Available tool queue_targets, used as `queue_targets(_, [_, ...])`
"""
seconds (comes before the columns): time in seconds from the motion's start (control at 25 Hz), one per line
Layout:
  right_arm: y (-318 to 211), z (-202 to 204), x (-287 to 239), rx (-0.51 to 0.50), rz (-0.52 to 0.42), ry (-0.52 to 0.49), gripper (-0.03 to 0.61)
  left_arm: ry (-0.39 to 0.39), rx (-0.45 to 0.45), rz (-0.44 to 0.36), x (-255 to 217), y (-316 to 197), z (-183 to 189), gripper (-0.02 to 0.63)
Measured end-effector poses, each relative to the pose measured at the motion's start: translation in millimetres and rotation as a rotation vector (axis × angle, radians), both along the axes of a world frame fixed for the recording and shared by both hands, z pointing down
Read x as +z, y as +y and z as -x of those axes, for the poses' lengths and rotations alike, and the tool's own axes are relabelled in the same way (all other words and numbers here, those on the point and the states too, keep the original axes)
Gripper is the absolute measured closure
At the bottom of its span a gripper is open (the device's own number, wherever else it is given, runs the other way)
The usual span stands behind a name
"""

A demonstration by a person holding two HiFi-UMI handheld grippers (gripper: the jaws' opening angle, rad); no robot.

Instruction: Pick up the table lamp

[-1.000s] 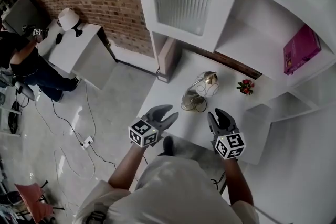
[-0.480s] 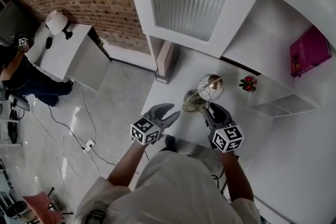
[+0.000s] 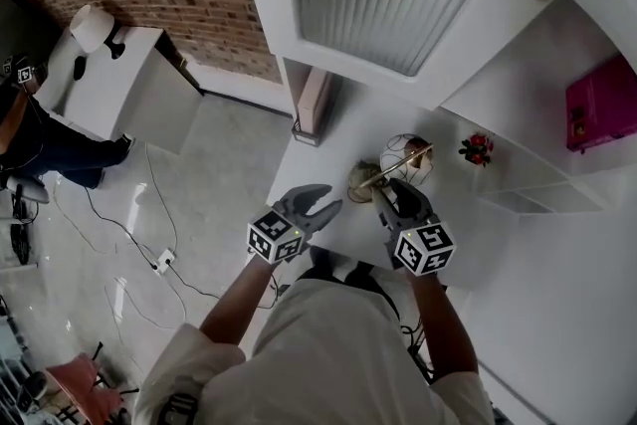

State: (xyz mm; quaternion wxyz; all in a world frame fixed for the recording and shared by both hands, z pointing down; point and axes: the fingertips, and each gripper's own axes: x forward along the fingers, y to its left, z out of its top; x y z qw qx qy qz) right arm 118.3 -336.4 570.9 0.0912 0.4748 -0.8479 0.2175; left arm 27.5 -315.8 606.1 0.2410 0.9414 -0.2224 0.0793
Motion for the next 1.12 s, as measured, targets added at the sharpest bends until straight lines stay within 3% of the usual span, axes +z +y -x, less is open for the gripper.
queue_targets(0.6, [-40.8, 23.1, 23.2, -0.103, 0.060, -0.087, 0.383, 0.026, -0.166, 0.069, 34.0, -13.7, -5.2, 0.448])
queue_targets(1.12, [-70.4, 32.3, 14.9, -0.042, 0.042, -0.205, 0.400, 0.020, -0.161, 0.135, 78.6, -16.3, 1.7, 0.448])
